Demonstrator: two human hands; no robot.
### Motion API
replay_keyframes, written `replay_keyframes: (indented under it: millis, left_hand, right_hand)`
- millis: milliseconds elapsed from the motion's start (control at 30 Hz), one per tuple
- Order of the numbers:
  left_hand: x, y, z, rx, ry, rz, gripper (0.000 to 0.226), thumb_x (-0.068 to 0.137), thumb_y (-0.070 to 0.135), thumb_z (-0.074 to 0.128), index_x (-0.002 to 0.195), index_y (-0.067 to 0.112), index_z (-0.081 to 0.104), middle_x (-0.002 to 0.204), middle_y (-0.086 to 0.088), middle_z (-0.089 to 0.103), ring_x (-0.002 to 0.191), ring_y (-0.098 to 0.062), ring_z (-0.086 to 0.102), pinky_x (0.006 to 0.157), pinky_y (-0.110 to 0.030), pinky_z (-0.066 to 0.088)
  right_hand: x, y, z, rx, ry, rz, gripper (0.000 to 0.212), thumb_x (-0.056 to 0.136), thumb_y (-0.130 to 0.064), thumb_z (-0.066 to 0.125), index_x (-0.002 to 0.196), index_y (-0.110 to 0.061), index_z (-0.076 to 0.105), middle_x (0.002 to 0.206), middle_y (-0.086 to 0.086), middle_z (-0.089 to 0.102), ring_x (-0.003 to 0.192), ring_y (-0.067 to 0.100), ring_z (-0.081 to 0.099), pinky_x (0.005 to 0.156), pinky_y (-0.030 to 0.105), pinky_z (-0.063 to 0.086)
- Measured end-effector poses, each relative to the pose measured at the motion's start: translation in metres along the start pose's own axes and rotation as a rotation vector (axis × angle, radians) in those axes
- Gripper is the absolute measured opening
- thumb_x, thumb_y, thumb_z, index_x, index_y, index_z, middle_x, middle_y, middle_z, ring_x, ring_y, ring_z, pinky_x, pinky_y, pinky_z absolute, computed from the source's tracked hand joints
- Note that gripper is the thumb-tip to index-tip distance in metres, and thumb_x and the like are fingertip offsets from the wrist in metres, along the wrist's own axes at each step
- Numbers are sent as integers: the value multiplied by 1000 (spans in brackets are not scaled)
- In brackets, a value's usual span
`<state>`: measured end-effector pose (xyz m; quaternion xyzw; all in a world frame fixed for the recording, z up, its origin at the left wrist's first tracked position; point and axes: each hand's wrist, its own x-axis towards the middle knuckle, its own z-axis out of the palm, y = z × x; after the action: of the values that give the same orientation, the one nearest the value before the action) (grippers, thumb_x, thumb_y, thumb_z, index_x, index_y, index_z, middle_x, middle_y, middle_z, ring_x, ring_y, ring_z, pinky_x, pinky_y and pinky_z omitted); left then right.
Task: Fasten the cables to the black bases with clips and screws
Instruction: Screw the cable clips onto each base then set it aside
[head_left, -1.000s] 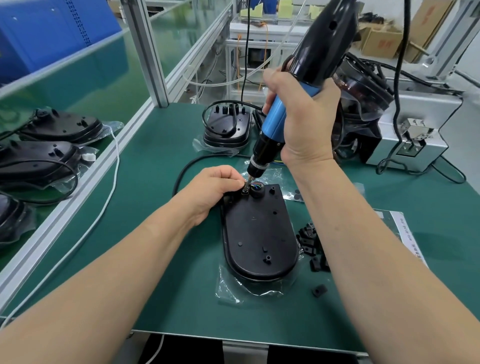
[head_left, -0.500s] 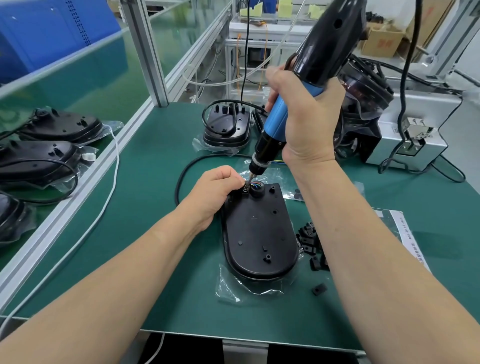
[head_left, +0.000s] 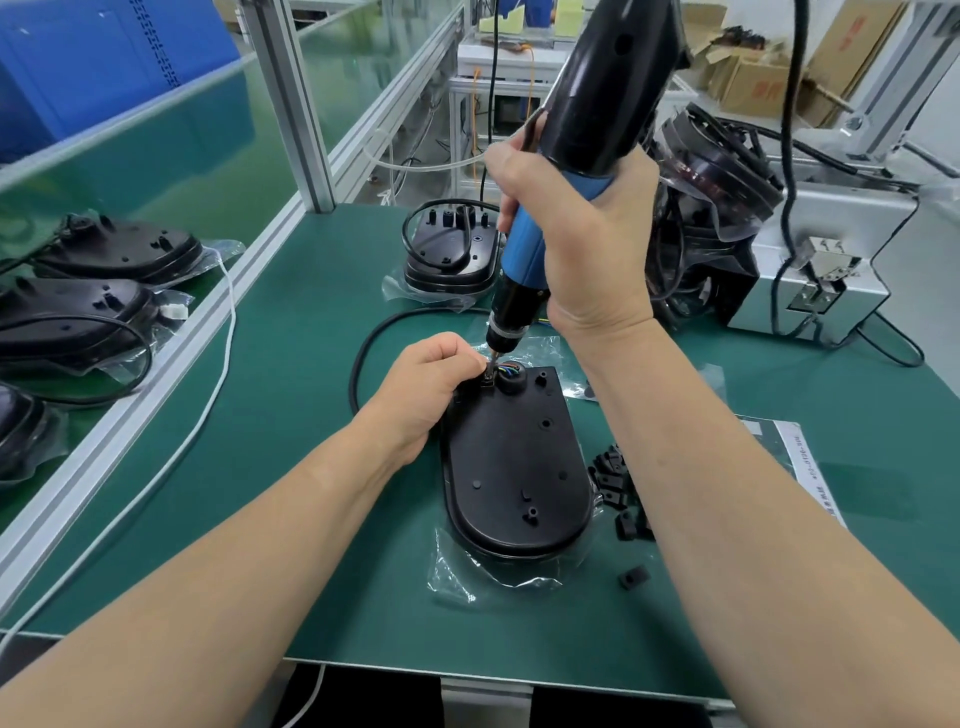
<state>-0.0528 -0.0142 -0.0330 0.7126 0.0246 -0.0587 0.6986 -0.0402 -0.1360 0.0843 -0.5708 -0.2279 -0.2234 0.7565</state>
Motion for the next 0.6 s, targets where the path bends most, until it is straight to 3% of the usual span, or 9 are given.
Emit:
replay_keyframes:
  millis: [433,600]
  left_hand:
    - [-1,1,1,-44,-4,-15,31,87,1,57,61,16,52,64,-2,52,59,-14,48,55,-24,42]
    - [-2,2,2,-40,-1,-15,21,88,3,59,69,12,54,75,-10,51,70,-20,47,66,-29,41]
  right_hand:
    - [-3,-1,5,-10,-6,39,8,76,2,68,76,0,61,68,8,57,57,24,50,57,36,47]
    - [-1,0,2,-31,9,9,7,76,3,67,75,7,61,67,13,56,55,25,50,57,36,45]
